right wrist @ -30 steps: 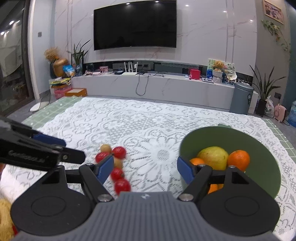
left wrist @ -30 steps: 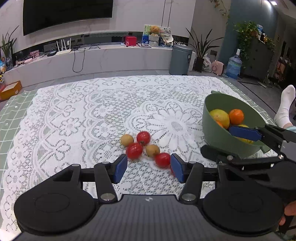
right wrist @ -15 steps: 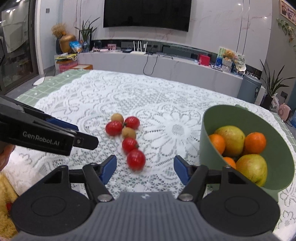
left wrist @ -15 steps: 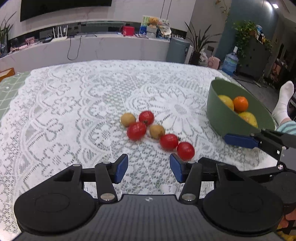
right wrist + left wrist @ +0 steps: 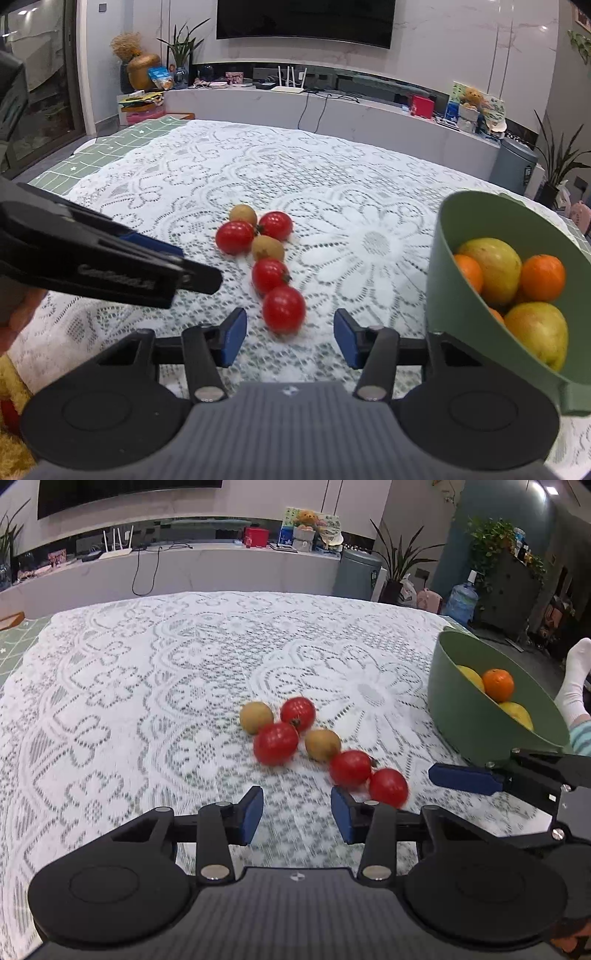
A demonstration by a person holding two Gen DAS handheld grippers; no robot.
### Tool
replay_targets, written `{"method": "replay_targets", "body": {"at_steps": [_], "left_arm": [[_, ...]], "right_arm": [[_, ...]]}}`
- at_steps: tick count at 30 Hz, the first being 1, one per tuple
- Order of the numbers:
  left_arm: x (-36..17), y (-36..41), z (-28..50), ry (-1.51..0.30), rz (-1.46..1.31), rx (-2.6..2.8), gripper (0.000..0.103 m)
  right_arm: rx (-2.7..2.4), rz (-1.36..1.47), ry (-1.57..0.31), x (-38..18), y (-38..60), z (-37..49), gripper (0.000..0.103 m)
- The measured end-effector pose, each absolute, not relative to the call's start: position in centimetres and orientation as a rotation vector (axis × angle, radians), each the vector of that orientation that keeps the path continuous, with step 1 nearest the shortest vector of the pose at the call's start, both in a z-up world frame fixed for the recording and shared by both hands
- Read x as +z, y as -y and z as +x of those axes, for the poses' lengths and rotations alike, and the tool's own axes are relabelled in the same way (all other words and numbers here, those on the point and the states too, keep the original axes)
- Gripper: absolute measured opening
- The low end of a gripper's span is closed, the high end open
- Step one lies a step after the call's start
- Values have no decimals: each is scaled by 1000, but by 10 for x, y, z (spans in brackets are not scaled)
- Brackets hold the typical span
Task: Organize fruits
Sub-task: 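Move both grippers back toward the red tomatoes on the table, then grasp a red tomato with the left gripper while the right gripper grasps another tomato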
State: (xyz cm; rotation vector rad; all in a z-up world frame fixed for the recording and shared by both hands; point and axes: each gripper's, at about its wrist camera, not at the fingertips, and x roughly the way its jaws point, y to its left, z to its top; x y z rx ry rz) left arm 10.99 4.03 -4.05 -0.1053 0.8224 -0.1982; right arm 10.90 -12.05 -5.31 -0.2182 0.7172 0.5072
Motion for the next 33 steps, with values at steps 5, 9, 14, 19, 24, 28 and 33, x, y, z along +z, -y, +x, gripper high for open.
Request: {"method": "replay_targets", "body": {"at_steps": [5,9,14,19,24,28,33], "left_arm": [[-44,-42,126,-815,-76,-182,47],[-47,-40,136,-804,-45,-188,47],[-51,-40,142,-795,-28,-185,46],[-52,-39,145,-776,-18,-196,46],[-55,-36,148,-774,-7,-203,42],[-56,-37,148,-769,-17,-202,36],[-56,-37,147,-764,-13,-198,35]], "right_arm": [[524,-218,-724,-57,113,117,43],[536,-224,-732,-59,109,121,39],[544,-221,-745,-62,108,125,38],[543,-224,-762,-65,106,129,35],[540,-228,-774,-68,106,132,32],[535,-227,-776,-68,106,134,27],[530,-239,-773,-69,106,134,26]]}}
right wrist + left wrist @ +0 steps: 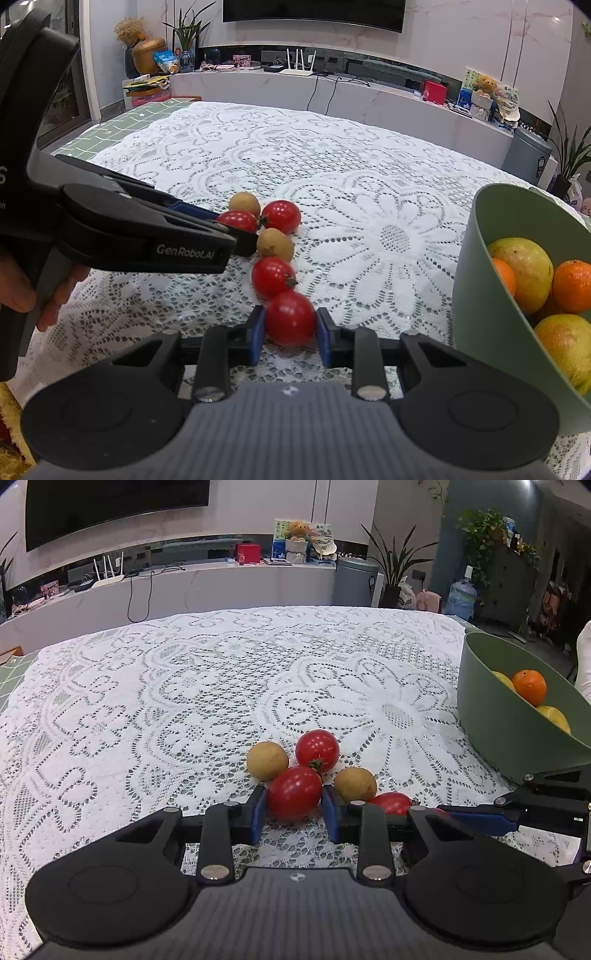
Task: Organize fruits
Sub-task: 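Grasp a red tomato with the left gripper while the right gripper grasps another tomato, then carry the tomato with the left gripper while the right gripper carries its tomato over the colander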
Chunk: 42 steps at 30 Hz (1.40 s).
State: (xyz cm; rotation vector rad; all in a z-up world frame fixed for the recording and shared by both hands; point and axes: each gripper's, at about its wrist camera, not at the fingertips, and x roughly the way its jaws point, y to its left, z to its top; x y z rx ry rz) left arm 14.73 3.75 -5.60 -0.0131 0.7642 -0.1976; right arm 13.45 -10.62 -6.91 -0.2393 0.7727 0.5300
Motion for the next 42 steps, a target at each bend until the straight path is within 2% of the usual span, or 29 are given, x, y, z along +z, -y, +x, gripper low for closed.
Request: {"method": "replay_targets", "body": {"at_steps": [23,42], "left_arm": [[-35,-41,112,-741,-67,-152,35],[12,1,76,-682,-33,-217,35]], "right_arm": [[526,-254,-762,-56,120,118,24],[535,-312,-545,-5,149,89,24]]}}
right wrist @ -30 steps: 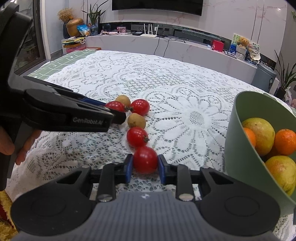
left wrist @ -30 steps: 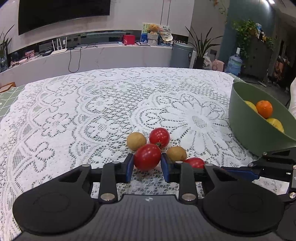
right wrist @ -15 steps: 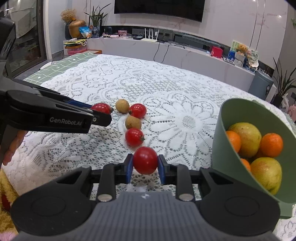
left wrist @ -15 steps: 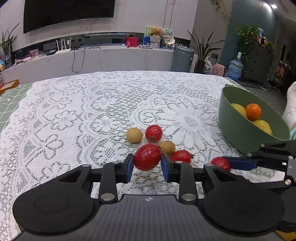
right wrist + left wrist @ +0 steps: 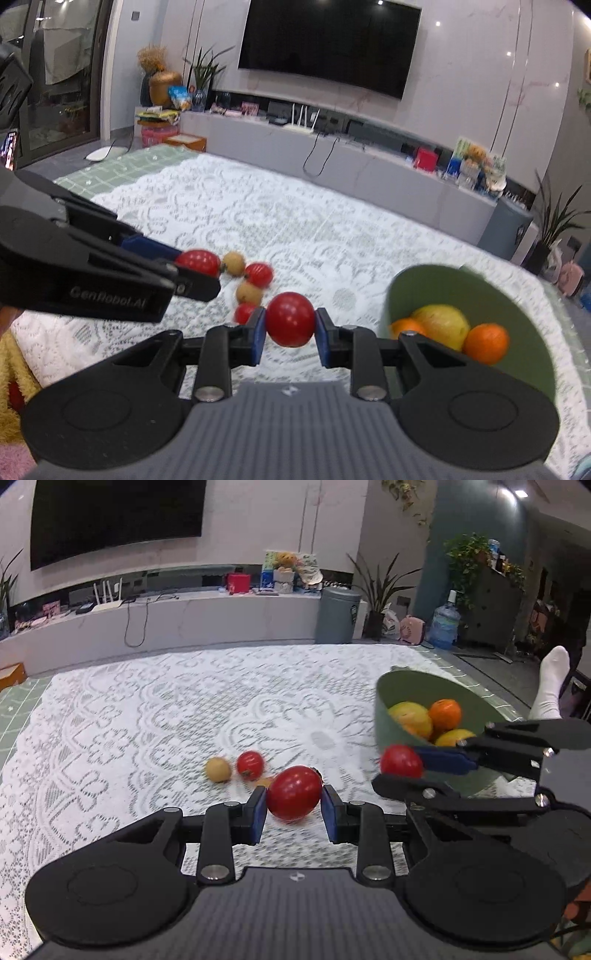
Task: Organize fruits
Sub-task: 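Carry the tomato with the left gripper while the right gripper carries its tomato over the colander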
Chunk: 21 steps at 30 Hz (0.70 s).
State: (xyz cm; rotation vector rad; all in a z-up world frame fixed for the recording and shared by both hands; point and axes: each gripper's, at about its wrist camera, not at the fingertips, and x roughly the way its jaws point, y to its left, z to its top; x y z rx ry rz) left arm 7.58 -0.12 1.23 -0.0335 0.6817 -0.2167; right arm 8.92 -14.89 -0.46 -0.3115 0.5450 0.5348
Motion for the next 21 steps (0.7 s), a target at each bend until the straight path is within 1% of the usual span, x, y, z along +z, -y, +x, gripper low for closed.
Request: {"method": "replay_targets", "body": {"at_steps": [12,21], "left_arm": [[44,56,85,-625,73,-285,35],[50,94,111,-658,144,-341,35]], "right_arm": [[437,-269,-455,29,196,100,24],[351,-266,-519,32,236,123,24]]}}
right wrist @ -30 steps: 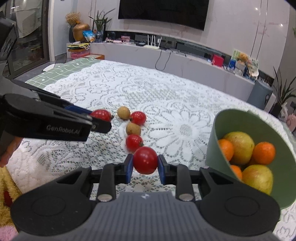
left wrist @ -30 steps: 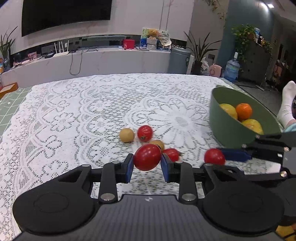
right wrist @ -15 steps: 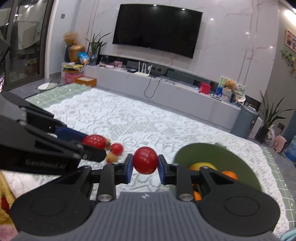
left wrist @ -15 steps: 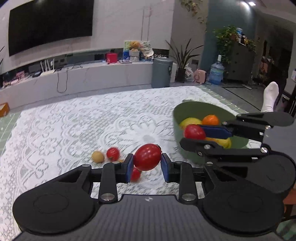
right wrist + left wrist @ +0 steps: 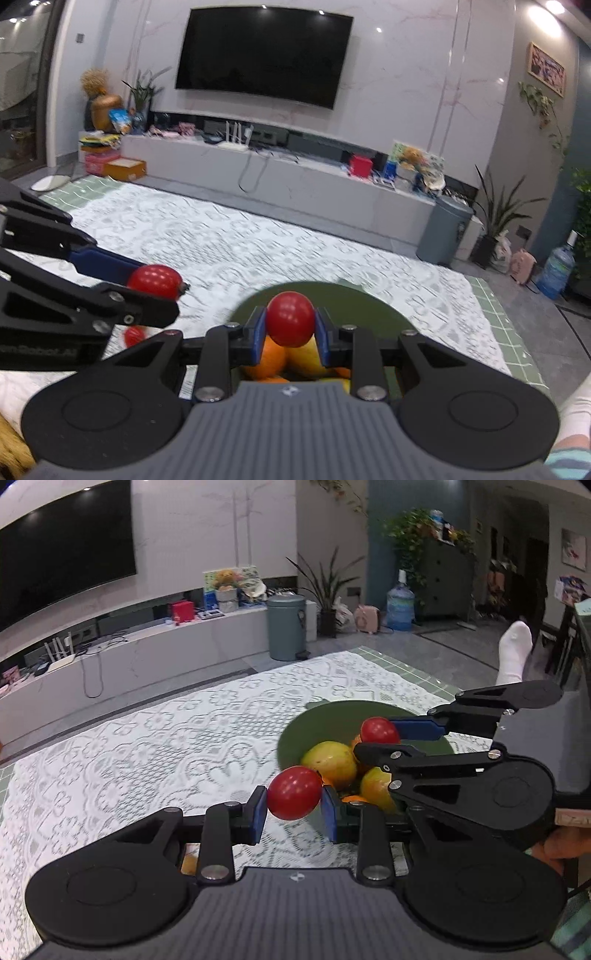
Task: Organize fruits
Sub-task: 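Carry the tomato with the left gripper while the right gripper carries its tomato over the colander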
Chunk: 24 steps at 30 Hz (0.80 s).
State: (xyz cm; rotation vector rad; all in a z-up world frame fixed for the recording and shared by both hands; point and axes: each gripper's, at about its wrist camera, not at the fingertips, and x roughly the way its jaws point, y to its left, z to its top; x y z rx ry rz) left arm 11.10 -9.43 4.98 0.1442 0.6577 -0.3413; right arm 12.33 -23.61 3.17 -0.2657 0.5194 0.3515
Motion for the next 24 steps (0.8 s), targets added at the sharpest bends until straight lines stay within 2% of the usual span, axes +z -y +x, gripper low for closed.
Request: {"method": "replay_targets", "body": {"at_steps": [6,24], "left_arm": [[44,113,131,-715,176,-371,35],[16,134,158,-811,253,-417,35]], "right_arm": [[306,-191,-639,25,263,147,24],[295,-210,-792,-3,263,187,24]]}}
